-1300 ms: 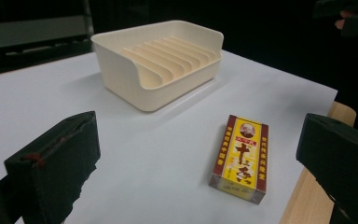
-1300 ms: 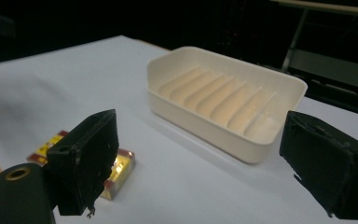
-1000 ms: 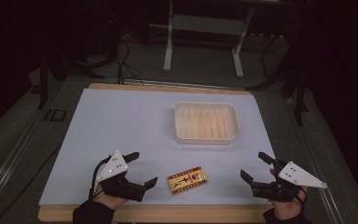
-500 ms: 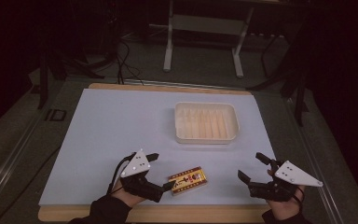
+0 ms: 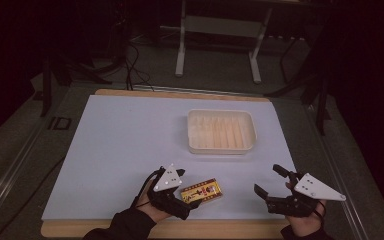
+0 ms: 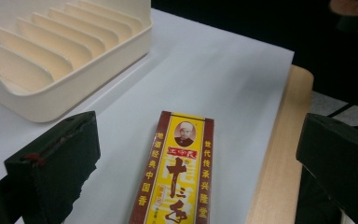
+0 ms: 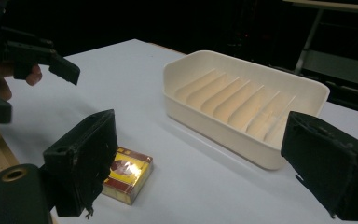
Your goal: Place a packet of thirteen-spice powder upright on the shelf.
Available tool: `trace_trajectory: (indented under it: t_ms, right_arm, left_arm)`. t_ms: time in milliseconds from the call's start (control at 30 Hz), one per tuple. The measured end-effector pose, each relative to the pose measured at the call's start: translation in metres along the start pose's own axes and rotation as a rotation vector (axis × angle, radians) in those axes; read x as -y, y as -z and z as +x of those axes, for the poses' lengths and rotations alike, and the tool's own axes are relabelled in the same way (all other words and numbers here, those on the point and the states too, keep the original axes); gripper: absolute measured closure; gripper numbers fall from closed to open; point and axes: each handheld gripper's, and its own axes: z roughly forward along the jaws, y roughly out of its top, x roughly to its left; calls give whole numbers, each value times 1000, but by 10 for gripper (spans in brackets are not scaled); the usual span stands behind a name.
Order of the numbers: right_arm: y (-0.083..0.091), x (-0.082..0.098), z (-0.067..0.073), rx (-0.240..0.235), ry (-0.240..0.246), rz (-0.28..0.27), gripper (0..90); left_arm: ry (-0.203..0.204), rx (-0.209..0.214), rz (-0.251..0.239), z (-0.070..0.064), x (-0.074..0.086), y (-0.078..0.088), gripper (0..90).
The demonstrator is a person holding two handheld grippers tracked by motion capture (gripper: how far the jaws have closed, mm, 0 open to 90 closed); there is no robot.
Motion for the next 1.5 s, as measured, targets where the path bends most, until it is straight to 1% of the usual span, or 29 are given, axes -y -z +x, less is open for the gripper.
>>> trace_trajectory:
  t_ms: [33,100,133,167,233,367,400,467,500,533,600,633,700,767,867,900,967,1000,1033,1100,1133,1200,1233,1267,1300,1367,1433,1467,1500]
  right_arm:
    - [0,0,0,-2,-1,2,105]
    - [0,0,0,-4,-3,-1,105]
    - [0,0,0,-6,-2,0,105]
    - [0,0,0,-6,-3,-2,105]
    - [0,0,0,-11,-3,-3,105]
    - [1,0,1,-11,3,-6,105]
    - [1,0,1,-12,3,-5,105]
    - [1,0,1,-9,0,-7,106]
    - [2,0,1,-7,1,-10,111]
    - [4,-1,2,5,5,-28,125]
    - [7,-2,2,9,11,-45,126]
    - [7,-3,2,14,9,-46,126]
    - [7,-2,1,13,10,-39,126]
    - [5,-1,1,10,-1,-29,126]
    - [4,0,1,4,-5,-18,126]
    - [4,0,1,6,-2,-17,126]
    - [3,0,1,3,-3,-16,126]
    - [3,0,1,5,-2,-16,126]
    - [3,0,1,4,-1,-16,126]
    - [3,1,1,5,-2,-16,126]
    - [3,1,0,1,-6,-16,126]
    - [3,1,0,2,-6,-15,126]
    - [3,1,0,0,-8,-14,126]
    - [3,1,-1,2,-10,-15,126]
    - [3,1,-1,0,-10,-14,126]
    - [3,1,-1,0,-13,-14,126]
    - [3,1,-1,-1,-14,-13,126]
    - [3,2,-1,-1,-13,-14,126]
    - [3,2,-1,-4,-14,-11,126]
  left_arm:
    - [-6,-13,6,-1,0,-2,4]
    - [-5,3,16,0,1,-6,4]
    - [-10,-6,18,0,1,-9,4]
    - [-8,-2,20,1,1,-11,4]
    - [-7,-11,33,1,1,-15,4]
    - [-14,7,67,1,3,-25,4]
    - [-22,-1,74,1,3,-27,4]
    - [-15,14,83,1,4,-31,4]
    - [-25,1,90,1,5,-34,4]
    - [-38,5,103,1,6,-37,4]
    - [-52,-3,114,0,8,-41,4]
    - [-49,9,122,1,9,-43,4]
    - [-52,4,128,2,10,-46,4]
    - [-44,12,134,3,10,-48,5]
    - [-60,4,149,4,11,-52,16]
    - [-59,13,150,5,11,-53,16]
    - [-58,13,161,5,11,-56,17]
    - [-57,24,167,6,12,-58,18]
    - [-63,10,174,6,12,-59,28]
    - [-64,20,185,6,13,-62,37]
    - [-72,18,199,6,13,-63,40]
    - [-72,18,199,6,13,-63,48]
    - [-94,14,205,6,15,-66,89]
    - [-89,23,203,7,15,-67,112]
    - [-88,15,206,8,15,-68,122]
    - [-73,20,211,10,15,-70,133]
    - [-68,36,225,11,15,-73,151]
    - [-70,25,237,11,16,-74,153]
    - [-66,39,244,12,16,-75,153]
